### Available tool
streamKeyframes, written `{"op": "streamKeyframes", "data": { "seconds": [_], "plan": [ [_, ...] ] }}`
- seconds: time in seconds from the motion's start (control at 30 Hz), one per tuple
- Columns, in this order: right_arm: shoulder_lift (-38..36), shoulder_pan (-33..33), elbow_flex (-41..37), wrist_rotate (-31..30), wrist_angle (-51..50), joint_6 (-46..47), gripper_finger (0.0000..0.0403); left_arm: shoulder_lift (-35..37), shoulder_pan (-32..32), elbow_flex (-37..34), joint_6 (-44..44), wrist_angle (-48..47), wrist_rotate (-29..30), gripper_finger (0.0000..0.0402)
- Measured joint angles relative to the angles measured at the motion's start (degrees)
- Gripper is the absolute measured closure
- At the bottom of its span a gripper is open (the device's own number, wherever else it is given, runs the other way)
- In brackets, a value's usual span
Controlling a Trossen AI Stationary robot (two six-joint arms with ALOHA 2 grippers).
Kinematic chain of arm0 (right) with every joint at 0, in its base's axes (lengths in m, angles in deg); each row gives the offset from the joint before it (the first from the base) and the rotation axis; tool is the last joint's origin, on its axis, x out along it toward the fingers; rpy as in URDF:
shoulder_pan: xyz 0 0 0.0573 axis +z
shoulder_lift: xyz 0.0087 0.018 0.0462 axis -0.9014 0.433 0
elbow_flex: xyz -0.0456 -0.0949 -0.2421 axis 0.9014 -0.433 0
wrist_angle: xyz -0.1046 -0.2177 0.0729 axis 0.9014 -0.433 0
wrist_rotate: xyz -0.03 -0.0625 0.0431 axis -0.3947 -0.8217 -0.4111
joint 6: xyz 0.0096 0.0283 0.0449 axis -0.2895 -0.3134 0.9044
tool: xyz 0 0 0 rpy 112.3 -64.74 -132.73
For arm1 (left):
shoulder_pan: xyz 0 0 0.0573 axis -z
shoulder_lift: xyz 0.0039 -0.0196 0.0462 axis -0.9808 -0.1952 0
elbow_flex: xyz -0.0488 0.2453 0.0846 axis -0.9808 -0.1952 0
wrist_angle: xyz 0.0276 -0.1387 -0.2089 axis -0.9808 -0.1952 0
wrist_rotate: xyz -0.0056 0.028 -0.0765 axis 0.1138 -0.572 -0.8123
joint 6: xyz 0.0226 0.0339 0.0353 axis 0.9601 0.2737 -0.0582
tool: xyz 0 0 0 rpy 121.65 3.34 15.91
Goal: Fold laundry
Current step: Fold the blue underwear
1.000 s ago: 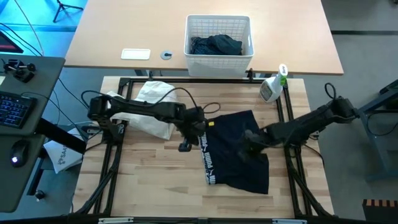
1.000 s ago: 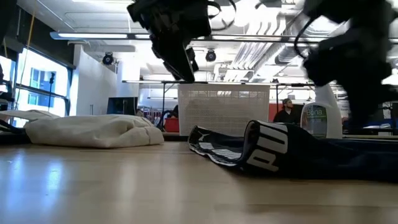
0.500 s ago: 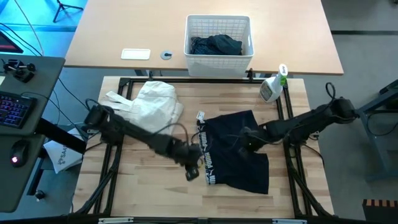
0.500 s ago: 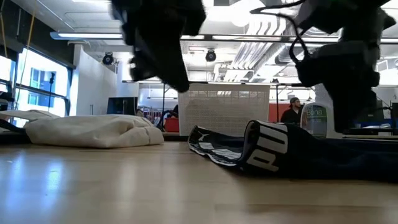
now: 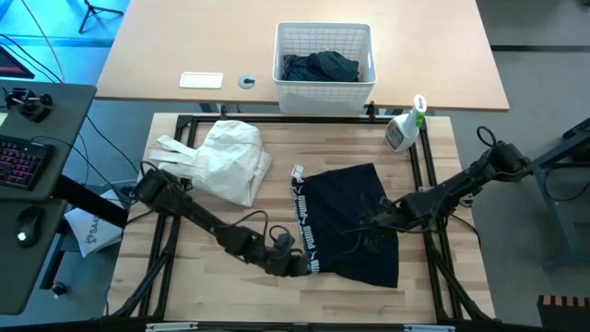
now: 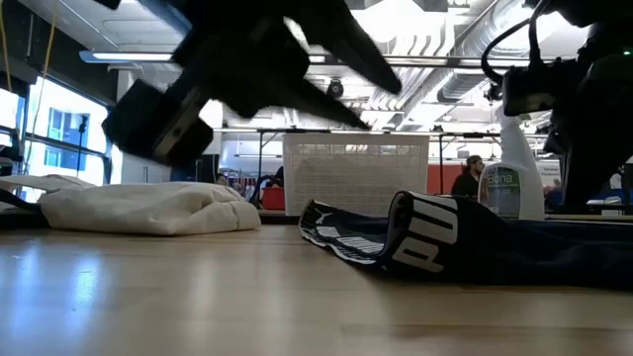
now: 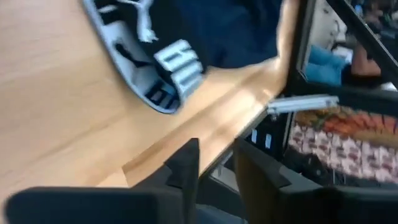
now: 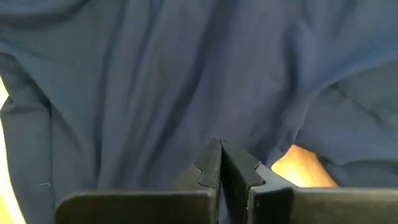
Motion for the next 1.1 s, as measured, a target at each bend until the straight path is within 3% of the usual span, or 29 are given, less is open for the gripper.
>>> {"op": "streamKeyframes", "data": {
  "seconds": [0.1, 0.27, 0.47, 0.63, 0.9, 1.1],
  "plan": [
    [0.00, 0.71, 0.00, -2.30, -0.03, 0.56, 0.0403, -1.55, -0.10, 0.05, -4.58, -0.15, 0.53, 0.0286],
    [0.00, 1.52, -0.02, 0.04, 0.20, 0.96, 0.0403, -4.97, -0.20, 0.04, -10.39, -0.31, 5.37, 0.0255],
    [0.00, 4.10, -0.02, -0.19, 0.09, 1.13, 0.0403, -8.10, -1.26, 0.06, -15.36, 1.15, 8.91, 0.0254],
    [0.00, 5.23, -0.02, -0.19, -0.47, 0.55, 0.0403, -11.90, -2.41, 0.91, -15.23, 12.80, 7.98, 0.0259],
    [-0.04, 6.07, -0.02, -0.02, -1.08, 1.62, 0.0403, -13.41, -3.82, 2.84, -8.44, 13.73, 7.51, 0.0288],
    [-1.30, 6.14, -0.02, 0.29, -1.23, 2.62, 0.0403, -12.91, -3.65, 3.11, -3.64, 11.43, 8.21, 0.0369]
  ]
}}
